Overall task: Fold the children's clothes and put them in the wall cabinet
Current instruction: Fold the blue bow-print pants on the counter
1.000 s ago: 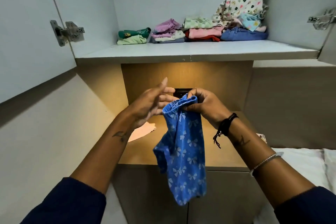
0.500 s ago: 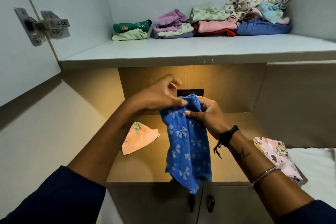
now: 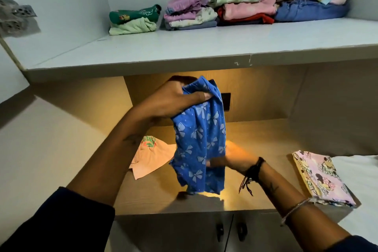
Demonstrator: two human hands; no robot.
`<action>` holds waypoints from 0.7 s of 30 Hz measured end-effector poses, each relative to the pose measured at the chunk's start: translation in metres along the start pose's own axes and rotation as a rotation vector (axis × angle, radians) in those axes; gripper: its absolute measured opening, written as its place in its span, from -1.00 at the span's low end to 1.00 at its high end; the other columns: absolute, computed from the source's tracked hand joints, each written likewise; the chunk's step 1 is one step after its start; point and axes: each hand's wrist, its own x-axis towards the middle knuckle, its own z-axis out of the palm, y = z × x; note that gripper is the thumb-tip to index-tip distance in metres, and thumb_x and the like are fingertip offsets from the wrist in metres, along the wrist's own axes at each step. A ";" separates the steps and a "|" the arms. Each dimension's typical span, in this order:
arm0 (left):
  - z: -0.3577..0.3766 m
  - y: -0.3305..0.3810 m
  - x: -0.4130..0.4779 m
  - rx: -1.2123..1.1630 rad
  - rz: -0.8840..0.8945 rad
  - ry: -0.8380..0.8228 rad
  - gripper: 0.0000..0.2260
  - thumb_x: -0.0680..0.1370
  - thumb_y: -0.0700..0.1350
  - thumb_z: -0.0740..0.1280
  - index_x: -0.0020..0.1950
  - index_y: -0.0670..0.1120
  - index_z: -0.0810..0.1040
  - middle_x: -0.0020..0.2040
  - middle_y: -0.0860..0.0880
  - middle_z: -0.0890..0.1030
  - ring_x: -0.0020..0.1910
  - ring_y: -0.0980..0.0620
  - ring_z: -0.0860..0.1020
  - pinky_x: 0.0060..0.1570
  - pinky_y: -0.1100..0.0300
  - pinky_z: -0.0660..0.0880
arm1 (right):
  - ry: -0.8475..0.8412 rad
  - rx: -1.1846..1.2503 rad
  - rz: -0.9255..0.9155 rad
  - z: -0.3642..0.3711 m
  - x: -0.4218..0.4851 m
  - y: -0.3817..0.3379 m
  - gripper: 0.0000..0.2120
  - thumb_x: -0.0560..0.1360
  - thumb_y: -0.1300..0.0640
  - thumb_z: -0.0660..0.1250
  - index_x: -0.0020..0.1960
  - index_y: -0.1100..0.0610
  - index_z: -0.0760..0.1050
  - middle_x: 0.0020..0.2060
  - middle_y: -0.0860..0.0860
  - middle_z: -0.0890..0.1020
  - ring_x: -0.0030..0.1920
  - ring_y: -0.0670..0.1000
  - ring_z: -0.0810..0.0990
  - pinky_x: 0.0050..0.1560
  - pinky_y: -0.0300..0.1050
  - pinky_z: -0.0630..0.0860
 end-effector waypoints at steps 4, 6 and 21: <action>-0.007 0.007 -0.001 -0.144 -0.050 0.160 -0.47 0.22 0.28 0.52 -0.07 -0.14 0.69 -0.13 -0.12 0.74 -0.10 -0.13 0.70 -0.03 0.01 0.60 | -0.054 0.021 0.131 -0.015 -0.003 0.043 -0.68 0.37 0.11 0.51 0.11 0.15 0.62 0.09 0.07 0.69 0.13 0.10 0.64 0.22 0.03 0.54; -0.011 0.000 -0.003 -0.218 -0.031 0.197 -0.66 0.28 0.17 0.54 -0.10 -0.03 0.71 -0.13 -0.05 0.74 -0.12 -0.05 0.71 -0.12 0.12 0.64 | -0.062 0.065 0.155 -0.032 -0.008 0.055 -0.67 0.37 0.08 0.51 0.09 0.19 0.61 0.09 0.13 0.68 0.12 0.15 0.64 0.19 0.02 0.55; 0.095 -0.230 -0.013 -0.557 -0.852 0.440 -0.79 0.56 -0.20 0.34 0.13 -0.30 0.53 -0.18 -0.21 0.70 -0.25 -0.15 0.68 -0.26 0.13 0.62 | 0.177 -0.772 0.420 -0.154 0.008 0.133 -0.64 0.35 0.02 0.52 0.08 0.05 0.49 0.00 0.02 0.59 0.00 0.04 0.53 -0.05 -0.12 0.47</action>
